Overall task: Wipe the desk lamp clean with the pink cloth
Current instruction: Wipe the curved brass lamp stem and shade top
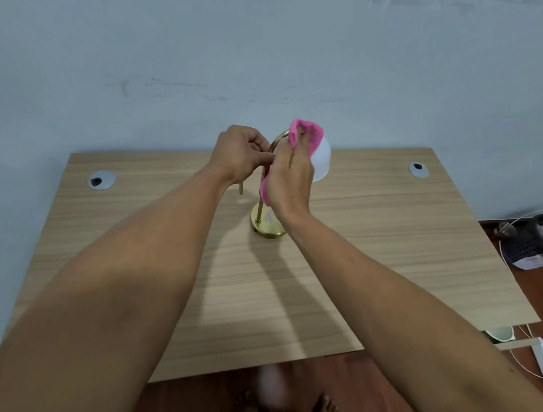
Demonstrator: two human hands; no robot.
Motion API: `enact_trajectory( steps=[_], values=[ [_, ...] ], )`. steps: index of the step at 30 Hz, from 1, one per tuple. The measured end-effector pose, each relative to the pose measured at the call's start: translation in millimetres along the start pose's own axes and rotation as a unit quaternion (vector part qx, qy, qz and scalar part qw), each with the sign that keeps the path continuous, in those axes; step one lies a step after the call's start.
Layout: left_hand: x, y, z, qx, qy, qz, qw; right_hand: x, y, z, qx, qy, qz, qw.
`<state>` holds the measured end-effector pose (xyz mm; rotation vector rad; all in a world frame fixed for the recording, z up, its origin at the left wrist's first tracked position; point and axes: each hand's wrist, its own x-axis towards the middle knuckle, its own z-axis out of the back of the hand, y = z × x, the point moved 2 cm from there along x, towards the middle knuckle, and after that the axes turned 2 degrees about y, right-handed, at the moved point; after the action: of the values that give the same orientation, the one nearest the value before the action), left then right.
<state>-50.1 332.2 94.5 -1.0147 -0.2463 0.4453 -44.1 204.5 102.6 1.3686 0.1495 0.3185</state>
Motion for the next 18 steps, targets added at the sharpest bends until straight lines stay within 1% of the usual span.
enact_trajectory(
  steps=[3, 7, 10, 11, 13, 14, 15, 16, 18],
  values=[
    [1, -1, 1, 0.006, 0.004, -0.003, 1.000, -4, -3, -2, -0.025, 0.041, 0.018, 0.999],
    [0, -3, -2, 0.016, 0.007, -0.007, 1.000, -1, -2, -1, 0.003, 0.011, 0.005, 1.000],
    [-1, -3, -3, 0.010, 0.003, 0.001, 1.000, -9, -4, 4, -0.032, 0.037, 0.033, 0.998],
    [-2, -3, -3, 0.004, 0.005, 0.004, 1.000, -7, -6, 8, -0.026, 0.030, 0.029, 0.999],
    [-3, -3, -7, -0.010, 0.009, 0.006, 1.000, 9, -6, 16, 0.018, -0.024, -0.004, 1.000],
    [-4, -3, -9, -0.014, 0.009, 0.004, 1.000, 16, -3, 18, 0.024, -0.049, -0.017, 0.998],
    [-5, -4, -11, -0.016, 0.006, 0.004, 1.000, 19, -1, 17, 0.013, -0.055, -0.021, 0.998],
    [-5, -5, -11, -0.014, 0.001, 0.005, 1.000, 16, -1, 15, -0.007, -0.038, -0.014, 0.999],
    [-4, -5, -11, -0.006, -0.003, 0.006, 1.000, 4, -8, 13, -0.051, 0.027, 0.020, 0.998]
  ],
)
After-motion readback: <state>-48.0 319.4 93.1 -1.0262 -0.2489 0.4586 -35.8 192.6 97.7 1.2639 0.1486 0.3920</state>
